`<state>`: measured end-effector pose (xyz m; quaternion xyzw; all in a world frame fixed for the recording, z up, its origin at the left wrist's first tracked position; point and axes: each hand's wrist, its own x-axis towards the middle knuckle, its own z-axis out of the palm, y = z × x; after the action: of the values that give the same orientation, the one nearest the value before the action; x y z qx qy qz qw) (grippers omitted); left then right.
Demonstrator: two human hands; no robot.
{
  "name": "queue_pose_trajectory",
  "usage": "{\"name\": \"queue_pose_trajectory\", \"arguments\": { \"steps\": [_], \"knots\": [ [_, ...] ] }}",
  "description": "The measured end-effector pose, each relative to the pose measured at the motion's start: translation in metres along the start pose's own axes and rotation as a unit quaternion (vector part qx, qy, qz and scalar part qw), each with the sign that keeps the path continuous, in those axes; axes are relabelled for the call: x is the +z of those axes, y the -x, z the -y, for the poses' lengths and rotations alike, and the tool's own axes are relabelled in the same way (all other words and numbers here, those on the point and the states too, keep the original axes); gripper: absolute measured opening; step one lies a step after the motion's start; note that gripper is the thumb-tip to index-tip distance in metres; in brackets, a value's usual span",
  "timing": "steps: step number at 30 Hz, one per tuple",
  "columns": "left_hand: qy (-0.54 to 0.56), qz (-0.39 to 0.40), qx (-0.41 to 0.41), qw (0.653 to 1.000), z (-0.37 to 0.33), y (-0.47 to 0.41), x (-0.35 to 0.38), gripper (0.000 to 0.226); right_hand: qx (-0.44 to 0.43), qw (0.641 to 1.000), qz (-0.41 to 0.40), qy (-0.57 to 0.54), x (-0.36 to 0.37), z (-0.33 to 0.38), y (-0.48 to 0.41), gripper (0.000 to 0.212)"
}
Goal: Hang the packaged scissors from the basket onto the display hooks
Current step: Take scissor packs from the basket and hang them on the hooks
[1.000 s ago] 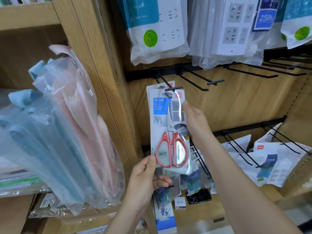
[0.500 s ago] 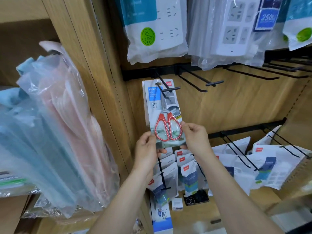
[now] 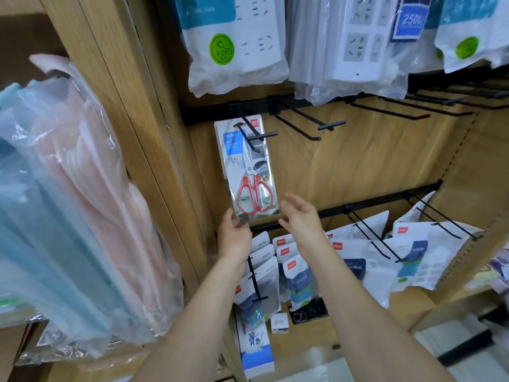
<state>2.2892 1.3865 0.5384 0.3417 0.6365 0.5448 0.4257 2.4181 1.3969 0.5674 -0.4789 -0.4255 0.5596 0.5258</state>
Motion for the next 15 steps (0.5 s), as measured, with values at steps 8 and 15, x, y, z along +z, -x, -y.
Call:
{"name": "queue_pose_trajectory", "arguments": {
  "steps": [8, 15],
  "knots": [
    [-0.083, 0.086, 0.092, 0.989, 0.023, 0.063, -0.026, 0.032, -0.074, 0.992, -0.073, 0.072, -0.050, -0.022, 0.069, 0.023],
    [-0.136, 0.276, 0.116, 0.944, 0.091, 0.125, -0.040, 0.037, -0.051, 0.969, -0.207, 0.125, -0.117, -0.081, 0.178, 0.020]
  ]
}}
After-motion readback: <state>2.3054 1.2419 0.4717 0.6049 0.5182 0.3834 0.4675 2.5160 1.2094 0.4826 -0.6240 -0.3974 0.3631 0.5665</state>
